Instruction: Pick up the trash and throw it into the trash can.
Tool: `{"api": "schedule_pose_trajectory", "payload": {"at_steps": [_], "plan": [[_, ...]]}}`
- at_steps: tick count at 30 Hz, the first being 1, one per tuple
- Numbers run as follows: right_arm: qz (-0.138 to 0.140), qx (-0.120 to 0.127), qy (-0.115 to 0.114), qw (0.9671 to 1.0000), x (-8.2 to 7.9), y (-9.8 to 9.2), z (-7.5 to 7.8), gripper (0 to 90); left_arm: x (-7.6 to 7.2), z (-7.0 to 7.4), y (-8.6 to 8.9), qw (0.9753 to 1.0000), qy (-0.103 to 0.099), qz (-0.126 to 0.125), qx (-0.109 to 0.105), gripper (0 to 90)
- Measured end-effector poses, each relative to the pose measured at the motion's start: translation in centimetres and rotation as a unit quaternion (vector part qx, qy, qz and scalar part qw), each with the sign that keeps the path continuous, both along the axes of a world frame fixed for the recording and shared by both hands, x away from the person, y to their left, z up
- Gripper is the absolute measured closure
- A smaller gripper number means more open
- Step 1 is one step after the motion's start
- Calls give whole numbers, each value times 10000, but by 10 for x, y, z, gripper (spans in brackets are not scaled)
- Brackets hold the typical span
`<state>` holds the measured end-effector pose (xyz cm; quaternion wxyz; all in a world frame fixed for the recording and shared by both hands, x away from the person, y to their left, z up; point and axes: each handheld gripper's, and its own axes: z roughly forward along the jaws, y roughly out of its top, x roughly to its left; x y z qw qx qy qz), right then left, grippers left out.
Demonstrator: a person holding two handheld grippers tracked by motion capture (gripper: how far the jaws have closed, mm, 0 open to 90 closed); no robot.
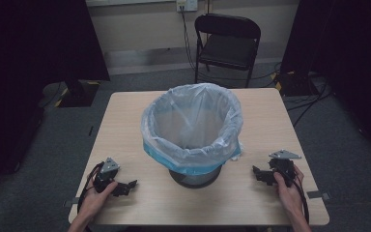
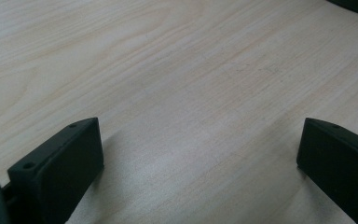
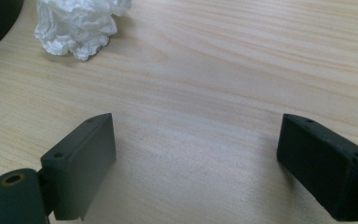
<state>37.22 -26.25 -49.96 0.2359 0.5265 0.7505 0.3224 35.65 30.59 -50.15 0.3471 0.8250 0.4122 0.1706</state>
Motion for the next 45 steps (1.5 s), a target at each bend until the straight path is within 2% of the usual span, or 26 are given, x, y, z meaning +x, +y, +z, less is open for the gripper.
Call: {"api": "schedule_pose_trajectory", "payload": {"at_steps": [8,11,12,15,16,19,25,31,34,36,38,41,45], "plan": [[-6,-10,41,10000,1,1,1,111,0,0,0,10000,4,-4,-1,0],[77,-5,101,9999,3,0,5,223,0,0,0,10000,3,-5,0,0],[89,-5,125,9999,4,0,6,236,0,0,0,10000,3,-4,-1,0],[225,105,144,9996,6,1,8,233,0,0,0,10000,4,-4,-1,0],[395,200,170,9989,7,3,10,232,0,0,0,10000,4,-5,1,0],[542,346,106,9979,12,6,16,233,0,0,0,10000,4,-5,-1,0],[587,530,39,9969,25,14,26,246,0,0,0,10000,4,-6,1,0],[794,638,-23,9948,42,26,31,247,0,0,0,10000,4,-6,1,0],[843,621,-88,9945,48,31,30,254,0,0,0,10000,3,-7,-3,0],[853,639,-8,9943,53,34,28,254,0,0,0,10000,5,-6,0,0],[863,703,-23,9938,57,37,28,254,0,0,0,10000,4,-7,-4,0],[917,657,-61,9936,61,42,29,255,0,0,0,10000,6,-6,-2,0],[964,652,37,9932,69,48,19,263,0,0,0,10000,6,-6,-1,0]]}}
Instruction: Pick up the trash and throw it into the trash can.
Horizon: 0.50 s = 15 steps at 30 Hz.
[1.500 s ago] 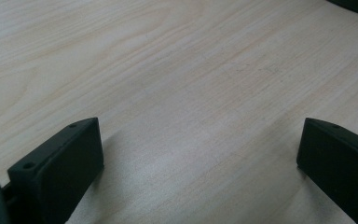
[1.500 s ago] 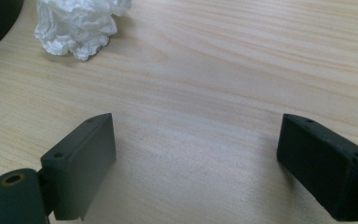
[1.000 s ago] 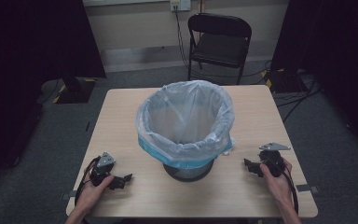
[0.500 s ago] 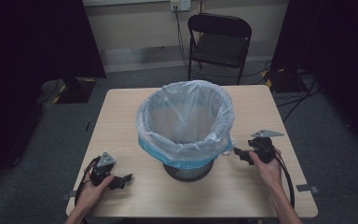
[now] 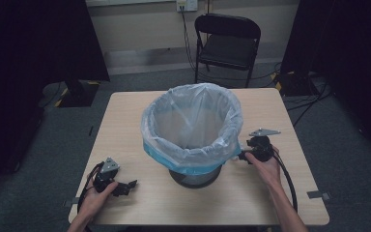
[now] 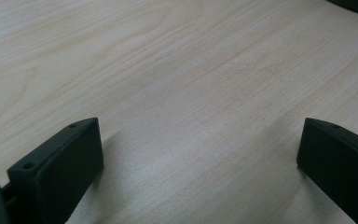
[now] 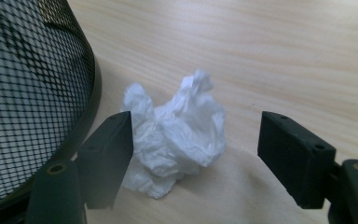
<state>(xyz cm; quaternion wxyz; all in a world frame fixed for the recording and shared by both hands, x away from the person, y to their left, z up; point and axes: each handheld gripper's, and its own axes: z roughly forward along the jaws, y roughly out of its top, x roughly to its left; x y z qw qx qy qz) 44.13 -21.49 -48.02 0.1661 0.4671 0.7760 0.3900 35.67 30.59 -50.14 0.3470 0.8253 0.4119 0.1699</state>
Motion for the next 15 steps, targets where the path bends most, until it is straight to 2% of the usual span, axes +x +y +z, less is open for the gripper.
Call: {"api": "schedule_pose_trajectory", "payload": {"at_steps": [3,8,9,10,11,12,13,14,15], "plan": [[40,-17,89,10000,3,3,-6,263,0,0,0,10000,0,-1,1,0],[80,-1,78,9999,5,10,-11,290,0,0,0,10000,1,-1,1,0],[81,-128,83,9999,6,13,-14,367,0,0,0,10000,-2,-2,-2,0],[81,-128,83,9999,6,13,-14,367,0,0,0,10000,-1,-2,1,0],[38,-229,4,9997,6,15,-15,448,0,0,0,10000,-1,-1,0,0],[38,-229,4,9997,6,15,-15,448,0,0,0,10000,-1,-1,0,0],[25,-273,-32,9996,6,15,-14,531,0,0,0,10000,-1,-2,3,0],[25,-273,-32,9996,6,15,-14,531,0,0,0,10000,-1,-2,3,0],[17,-262,-37,9996,6,14,-14,573,0,0,0,10000,-1,-2,3,0]]}}
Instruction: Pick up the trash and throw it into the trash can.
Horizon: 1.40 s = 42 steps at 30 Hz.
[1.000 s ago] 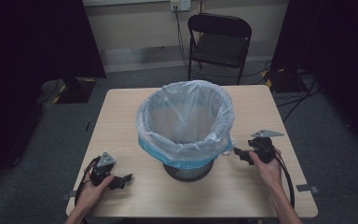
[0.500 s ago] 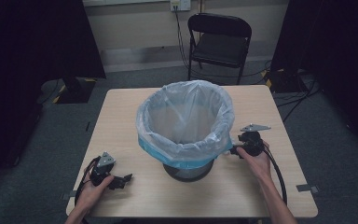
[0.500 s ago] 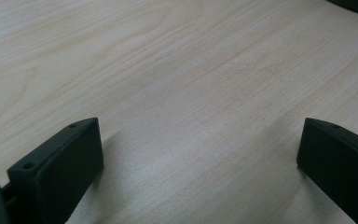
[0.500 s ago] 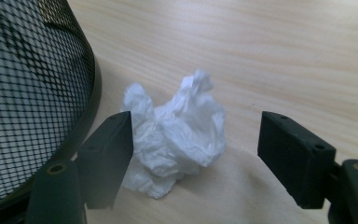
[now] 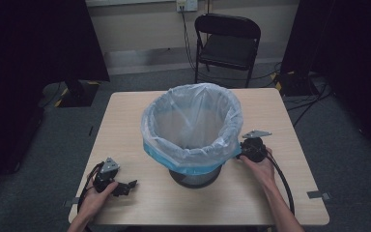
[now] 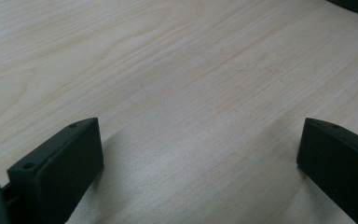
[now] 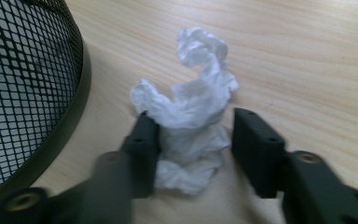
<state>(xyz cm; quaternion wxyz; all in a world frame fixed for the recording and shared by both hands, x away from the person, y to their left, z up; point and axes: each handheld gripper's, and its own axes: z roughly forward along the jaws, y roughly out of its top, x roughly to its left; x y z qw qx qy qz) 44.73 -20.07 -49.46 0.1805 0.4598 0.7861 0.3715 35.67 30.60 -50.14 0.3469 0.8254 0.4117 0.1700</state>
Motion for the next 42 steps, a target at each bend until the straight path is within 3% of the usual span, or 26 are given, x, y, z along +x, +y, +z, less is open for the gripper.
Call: {"api": "schedule_pose_trajectory", "payload": {"at_steps": [4,7,14,24,31,36,42], "plan": [[-25,105,27,9999,0,-3,0,776,0,0,0,10000,0,0,-1,0],[-22,184,61,9998,1,-4,0,834,0,0,0,10000,0,0,-1,0],[15,372,153,9992,0,-7,2,852,0,0,0,10000,0,0,-1,0],[26,669,82,9977,-6,-12,13,856,0,0,0,10000,1,-1,1,0],[74,708,28,9975,-10,-14,21,857,0,0,0,10000,-1,1,-5,0],[94,810,7,9967,-13,-17,28,857,0,0,0,10000,2,2,-2,0],[183,903,-138,9957,-16,-20,52,858,0,0,0,10000,2,1,0,0]]}}
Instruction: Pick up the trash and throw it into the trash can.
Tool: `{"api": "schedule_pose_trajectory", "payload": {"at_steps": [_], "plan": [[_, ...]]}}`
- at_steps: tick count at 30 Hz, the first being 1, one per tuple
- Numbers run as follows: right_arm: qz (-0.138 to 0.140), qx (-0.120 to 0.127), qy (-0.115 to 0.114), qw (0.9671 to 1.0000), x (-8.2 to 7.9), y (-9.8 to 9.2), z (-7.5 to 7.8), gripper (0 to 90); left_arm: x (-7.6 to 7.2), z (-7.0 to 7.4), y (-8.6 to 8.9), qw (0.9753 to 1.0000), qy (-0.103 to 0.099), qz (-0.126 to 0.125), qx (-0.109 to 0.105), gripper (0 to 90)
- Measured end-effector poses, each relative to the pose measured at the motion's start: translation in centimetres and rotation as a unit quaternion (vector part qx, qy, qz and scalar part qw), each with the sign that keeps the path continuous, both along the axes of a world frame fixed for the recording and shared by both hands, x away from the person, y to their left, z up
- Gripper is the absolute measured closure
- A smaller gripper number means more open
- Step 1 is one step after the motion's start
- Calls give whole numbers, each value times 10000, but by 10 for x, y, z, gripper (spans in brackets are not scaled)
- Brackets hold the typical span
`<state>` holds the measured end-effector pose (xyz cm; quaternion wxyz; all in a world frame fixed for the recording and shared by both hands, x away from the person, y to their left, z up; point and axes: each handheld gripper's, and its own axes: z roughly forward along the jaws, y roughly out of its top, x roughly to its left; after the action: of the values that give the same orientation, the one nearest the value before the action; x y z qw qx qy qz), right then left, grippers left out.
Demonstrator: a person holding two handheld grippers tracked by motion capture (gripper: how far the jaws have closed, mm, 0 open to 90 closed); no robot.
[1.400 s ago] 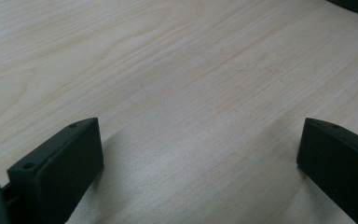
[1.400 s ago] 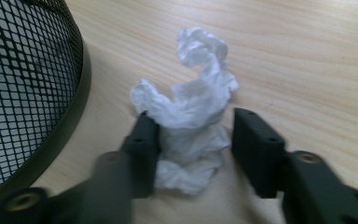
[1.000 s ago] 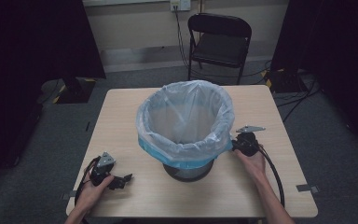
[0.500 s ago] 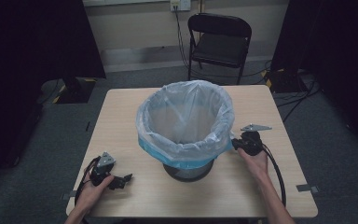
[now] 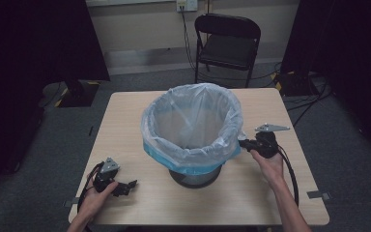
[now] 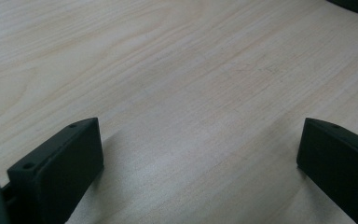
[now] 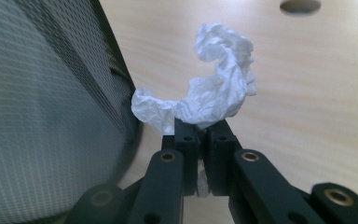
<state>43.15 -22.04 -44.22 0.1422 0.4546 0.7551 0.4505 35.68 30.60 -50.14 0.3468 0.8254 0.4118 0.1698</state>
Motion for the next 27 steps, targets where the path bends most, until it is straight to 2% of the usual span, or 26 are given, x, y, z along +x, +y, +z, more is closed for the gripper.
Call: {"api": "schedule_pose_trajectory", "payload": {"at_steps": [1,2,6,11,14,21,22,27], "plan": [[0,0,0,10000,0,0,0,858,0,0,0,10000,0,0,0,0],[29,-9,-75,10000,0,0,9,858,0,0,0,10000,-1,1,-1,0],[58,43,-183,9998,2,-2,21,858,0,0,0,10000,-1,0,-1,0],[34,102,-313,9995,3,-4,32,858,0,0,0,10000,0,1,-2,0],[-20,187,-431,9989,5,-7,45,858,0,0,0,10000,-1,0,0,0],[30,116,-575,9983,8,-5,63,858,0,0,0,10000,-4,-3,-6,0],[4,111,-618,9980,10,-6,70,858,0,0,0,10000,-2,-2,-1,0],[-37,110,-740,9972,14,-7,83,858,0,0,0,10000,-2,0,-2,0]]}}
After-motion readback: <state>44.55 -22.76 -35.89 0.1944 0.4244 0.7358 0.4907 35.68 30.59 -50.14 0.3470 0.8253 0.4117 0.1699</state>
